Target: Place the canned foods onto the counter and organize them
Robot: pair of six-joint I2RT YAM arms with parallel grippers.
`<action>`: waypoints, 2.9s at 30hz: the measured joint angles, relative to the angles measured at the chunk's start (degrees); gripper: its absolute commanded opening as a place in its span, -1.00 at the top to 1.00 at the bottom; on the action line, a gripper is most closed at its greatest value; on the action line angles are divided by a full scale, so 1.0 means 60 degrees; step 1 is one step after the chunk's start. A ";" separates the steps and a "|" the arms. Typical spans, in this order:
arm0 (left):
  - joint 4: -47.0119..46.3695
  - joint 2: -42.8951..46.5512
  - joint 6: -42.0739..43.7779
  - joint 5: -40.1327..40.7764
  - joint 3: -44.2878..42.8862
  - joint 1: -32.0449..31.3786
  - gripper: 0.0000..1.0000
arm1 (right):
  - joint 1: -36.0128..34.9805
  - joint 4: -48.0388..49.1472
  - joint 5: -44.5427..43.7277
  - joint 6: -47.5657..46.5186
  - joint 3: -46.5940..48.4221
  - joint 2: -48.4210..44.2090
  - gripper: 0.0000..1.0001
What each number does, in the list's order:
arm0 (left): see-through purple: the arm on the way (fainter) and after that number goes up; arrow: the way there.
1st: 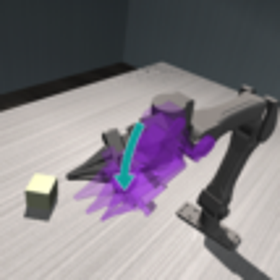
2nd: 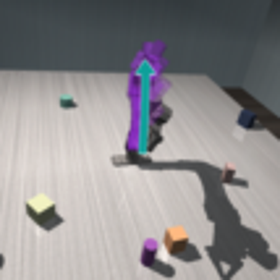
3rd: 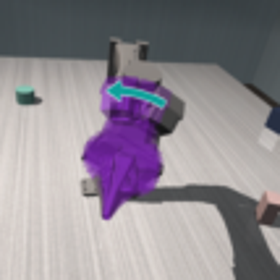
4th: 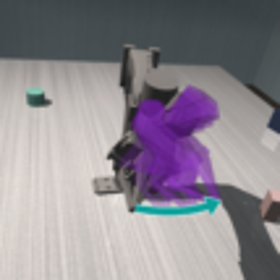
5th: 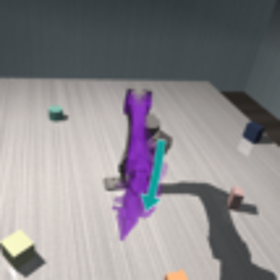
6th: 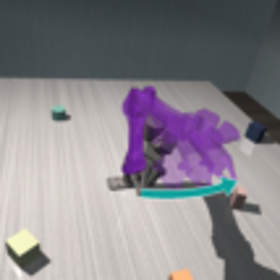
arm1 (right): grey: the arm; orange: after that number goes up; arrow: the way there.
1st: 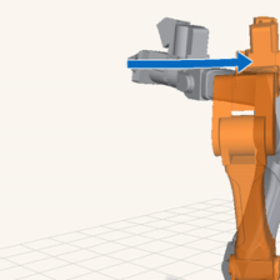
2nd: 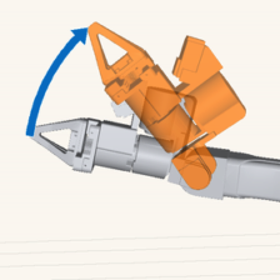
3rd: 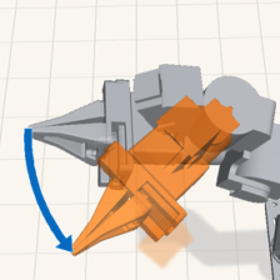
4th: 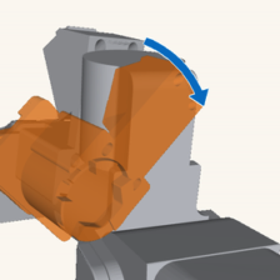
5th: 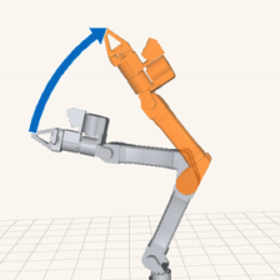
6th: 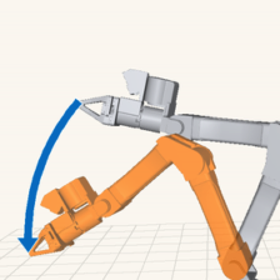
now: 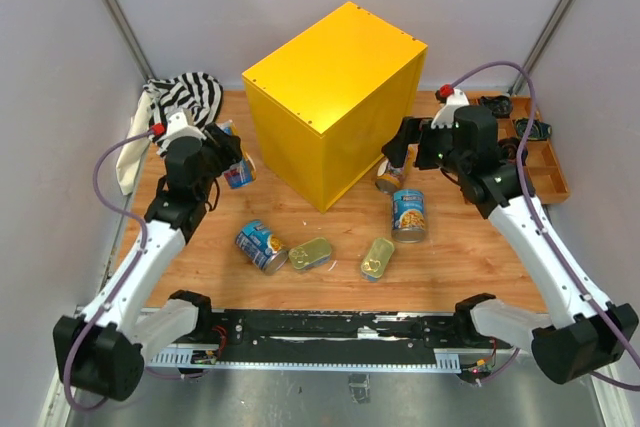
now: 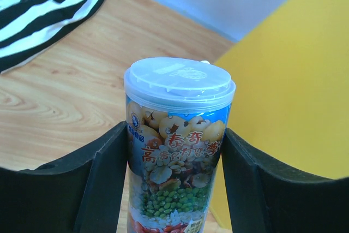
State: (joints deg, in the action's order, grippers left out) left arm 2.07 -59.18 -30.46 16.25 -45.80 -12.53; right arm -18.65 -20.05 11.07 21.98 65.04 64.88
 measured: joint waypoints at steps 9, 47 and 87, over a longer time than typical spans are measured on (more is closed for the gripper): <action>-0.0244 0.2750 0.0914 -0.1388 0.0710 -0.0535 0.99 | -0.2280 -0.0379 -0.0175 -0.0433 0.0208 -0.0958 -0.91; -0.0361 0.5931 -0.0262 -0.9395 0.0561 -0.0561 0.99 | -0.7978 0.1479 0.0106 -0.1475 0.1891 0.0226 -0.97; -0.2182 0.5588 -0.1523 -1.0659 0.0124 -0.0561 0.99 | -0.8011 0.3690 0.1155 -0.0138 0.3646 0.2273 -0.94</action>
State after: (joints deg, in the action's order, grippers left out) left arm -11.03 -25.65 -39.59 -47.70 -45.06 -15.90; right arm -66.72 2.09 18.00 21.15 86.91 78.52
